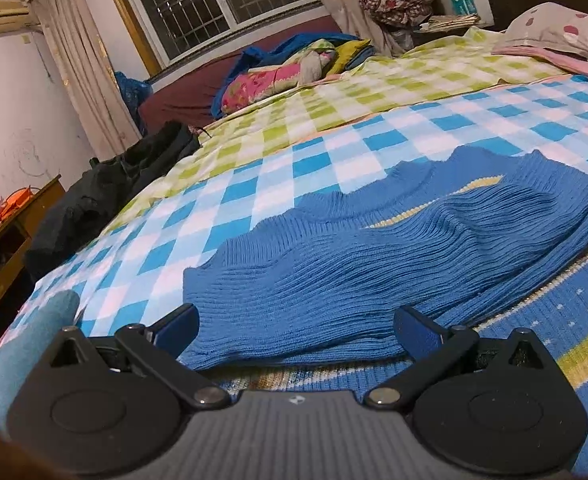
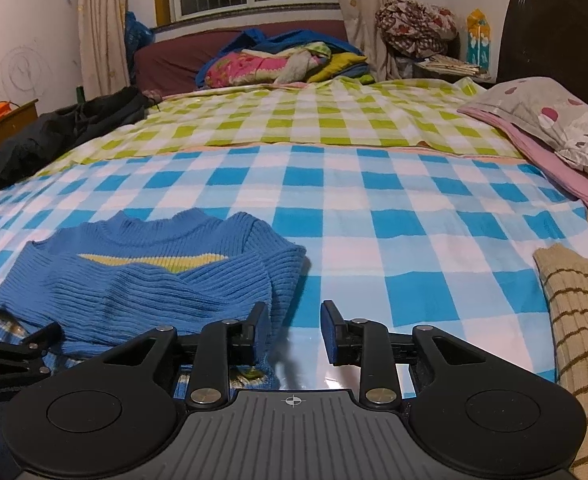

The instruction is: Fold small clothes

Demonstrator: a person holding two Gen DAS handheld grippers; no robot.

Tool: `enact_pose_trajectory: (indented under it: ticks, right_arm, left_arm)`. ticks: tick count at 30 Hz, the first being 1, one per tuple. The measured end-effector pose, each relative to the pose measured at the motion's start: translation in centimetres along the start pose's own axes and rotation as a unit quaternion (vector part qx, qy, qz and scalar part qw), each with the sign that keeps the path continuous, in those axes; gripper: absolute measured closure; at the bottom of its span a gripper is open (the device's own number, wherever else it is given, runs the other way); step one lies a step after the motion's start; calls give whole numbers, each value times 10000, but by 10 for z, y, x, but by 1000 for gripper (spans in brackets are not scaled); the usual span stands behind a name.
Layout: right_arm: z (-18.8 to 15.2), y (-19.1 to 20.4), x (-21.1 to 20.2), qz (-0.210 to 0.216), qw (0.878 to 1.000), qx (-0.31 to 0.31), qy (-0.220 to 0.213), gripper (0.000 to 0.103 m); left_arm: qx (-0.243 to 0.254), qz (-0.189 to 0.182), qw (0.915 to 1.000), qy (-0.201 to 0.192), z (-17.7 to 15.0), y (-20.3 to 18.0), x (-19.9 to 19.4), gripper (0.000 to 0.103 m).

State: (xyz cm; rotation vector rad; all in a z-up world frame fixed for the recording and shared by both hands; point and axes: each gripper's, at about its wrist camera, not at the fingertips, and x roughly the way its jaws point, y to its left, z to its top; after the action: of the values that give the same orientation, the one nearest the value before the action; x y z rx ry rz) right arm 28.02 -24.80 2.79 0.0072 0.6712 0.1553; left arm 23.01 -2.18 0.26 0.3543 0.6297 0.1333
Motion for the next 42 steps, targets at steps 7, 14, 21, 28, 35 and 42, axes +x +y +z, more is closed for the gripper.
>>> enact_pose_trajectory:
  ticks: [7,14,21,28,35,42]
  right_arm:
    - [0,1,-4,-22,10000,-47,-38,74]
    - [0,0,-7,-35,10000,-41,-63,74]
    - [0,-7,-10,-60,10000,-35,-37,73]
    - [0,-7,-10,-63,10000,-41,-36,73]
    - [-2,-12,-11,-104,9999,-85,-46,69]
    - [0,-27,-16,-179,9997,50,-173,69]
  left_arm:
    - [44,-3,10000,-87,4,-2,-12,0]
    - [89,30,9999,-110,7,-4,-19,0]
    - [140,6,9998,-122,8,-9,-25,0]
    - [206,13,9997,-162,10,-14,-33,0]
    - [253,13,9995,-167,9,-15,-38,0]
    - [234,-21,9996,-186,3,-10,-42,0]
